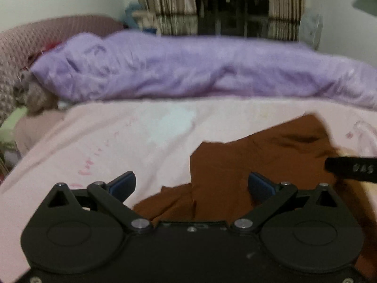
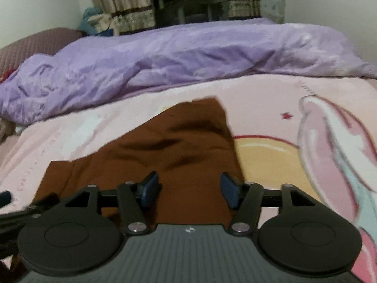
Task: Fold large clothes
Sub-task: 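Smooth the folded jacket bundle with both open grippers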
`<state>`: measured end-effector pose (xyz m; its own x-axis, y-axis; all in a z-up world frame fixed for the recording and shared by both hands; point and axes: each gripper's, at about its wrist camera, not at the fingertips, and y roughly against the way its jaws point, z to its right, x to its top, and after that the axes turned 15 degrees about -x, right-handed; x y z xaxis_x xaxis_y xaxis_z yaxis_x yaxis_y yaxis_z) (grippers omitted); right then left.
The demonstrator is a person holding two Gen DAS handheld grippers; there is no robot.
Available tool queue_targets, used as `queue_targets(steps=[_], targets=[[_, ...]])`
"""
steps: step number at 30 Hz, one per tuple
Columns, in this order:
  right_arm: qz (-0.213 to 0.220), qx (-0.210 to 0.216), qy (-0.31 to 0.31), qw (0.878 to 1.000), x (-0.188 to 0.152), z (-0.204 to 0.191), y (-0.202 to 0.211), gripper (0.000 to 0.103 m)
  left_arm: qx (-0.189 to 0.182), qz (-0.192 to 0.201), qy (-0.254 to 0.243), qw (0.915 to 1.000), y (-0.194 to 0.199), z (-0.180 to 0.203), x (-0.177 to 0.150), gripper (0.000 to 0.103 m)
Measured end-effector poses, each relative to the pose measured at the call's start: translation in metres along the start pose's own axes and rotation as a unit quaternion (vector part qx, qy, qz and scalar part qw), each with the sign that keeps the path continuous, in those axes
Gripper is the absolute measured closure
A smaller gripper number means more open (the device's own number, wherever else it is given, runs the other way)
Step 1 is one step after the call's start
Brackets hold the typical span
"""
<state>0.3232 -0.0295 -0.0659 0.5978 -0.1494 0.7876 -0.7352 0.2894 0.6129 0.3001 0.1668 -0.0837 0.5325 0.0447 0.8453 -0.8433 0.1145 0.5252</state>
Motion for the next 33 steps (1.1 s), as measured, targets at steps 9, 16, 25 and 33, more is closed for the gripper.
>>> queue_targets(steps=[9,16,25,33], targets=[[0.003,0.028,0.020,0.999,-0.031,0.009,0.017,0.011,-0.036,-0.040,-0.015,0.9985,0.012,0.001,-0.046,0.000],[0.016,0.024,-0.011,1.000,-0.052,0.013,-0.010,0.003,0.008,0.010,0.001,0.9999,-0.007,-0.001,-0.080,0.000],[0.044,0.054,-0.025,0.997,-0.049,0.028,0.018,0.022,0.004,-0.021,0.013,0.9997,0.016,-0.004,-0.049,0.000],[0.032,0.094,0.084,0.992,-0.061,0.023,0.077,0.047,-0.027,-0.054,-0.034,0.9976,0.056,0.015,-0.066,0.000]])
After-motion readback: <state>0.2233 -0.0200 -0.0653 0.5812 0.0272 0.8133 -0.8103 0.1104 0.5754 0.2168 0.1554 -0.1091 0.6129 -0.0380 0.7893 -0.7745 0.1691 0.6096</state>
